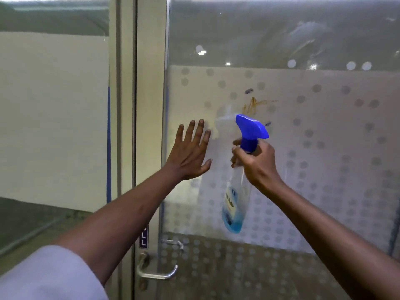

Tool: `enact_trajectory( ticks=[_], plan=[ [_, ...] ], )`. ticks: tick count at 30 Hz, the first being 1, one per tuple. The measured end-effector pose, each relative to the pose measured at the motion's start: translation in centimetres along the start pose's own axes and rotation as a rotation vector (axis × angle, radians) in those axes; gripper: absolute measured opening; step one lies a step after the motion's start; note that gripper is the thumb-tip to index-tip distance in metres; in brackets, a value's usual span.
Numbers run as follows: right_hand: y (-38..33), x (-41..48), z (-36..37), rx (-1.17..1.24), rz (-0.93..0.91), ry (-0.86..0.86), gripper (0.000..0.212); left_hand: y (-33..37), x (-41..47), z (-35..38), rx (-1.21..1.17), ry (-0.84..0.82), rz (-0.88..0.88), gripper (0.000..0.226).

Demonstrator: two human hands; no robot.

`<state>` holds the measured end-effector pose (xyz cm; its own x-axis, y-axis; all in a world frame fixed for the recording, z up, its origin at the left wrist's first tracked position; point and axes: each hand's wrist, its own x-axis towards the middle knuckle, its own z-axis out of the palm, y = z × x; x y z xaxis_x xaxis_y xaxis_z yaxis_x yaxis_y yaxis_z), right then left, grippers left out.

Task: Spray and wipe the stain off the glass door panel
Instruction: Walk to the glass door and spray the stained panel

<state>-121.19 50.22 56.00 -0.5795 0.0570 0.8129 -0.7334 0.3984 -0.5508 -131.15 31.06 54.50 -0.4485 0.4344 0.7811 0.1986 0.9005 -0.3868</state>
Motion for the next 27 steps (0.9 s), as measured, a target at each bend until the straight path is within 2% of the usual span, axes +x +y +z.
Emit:
enact_trajectory(
  ticks=[5,10,13,19,23,27],
  plan=[
    [1.8,-2.1,2.8,-0.094,-0.001,-0.081,0.033,-1.0,-4.9,-0.2,0.072,-0.128,-0.041,0.081],
    [1.9,-5.3,6.9,-0.012,0.061,-0.195,0.03,-2.0,-11.9,-1.5,0.104,-0.3,-0.038,0.065],
    [0.4,-7.3,9.6,0.04,0.084,-0.234,0.03,-2.9,-17.0,-3.2,0.049,-0.341,-0.096,0.061],
    [-6.8,-11.9,15.5,0.064,0.025,-0.335,0.035,-6.7,-26.2,-9.9,0.134,-0.49,-0.279,0.065],
    [-13.7,-16.2,19.9,0.15,0.03,-0.444,0.037,-10.1,-33.6,-16.4,0.219,-0.562,-0.346,0.073],
    [-21.1,-21.3,24.4,0.238,0.046,-0.578,0.041,-12.9,-41.8,-24.0,0.289,-0.609,-0.456,0.068]
  ],
)
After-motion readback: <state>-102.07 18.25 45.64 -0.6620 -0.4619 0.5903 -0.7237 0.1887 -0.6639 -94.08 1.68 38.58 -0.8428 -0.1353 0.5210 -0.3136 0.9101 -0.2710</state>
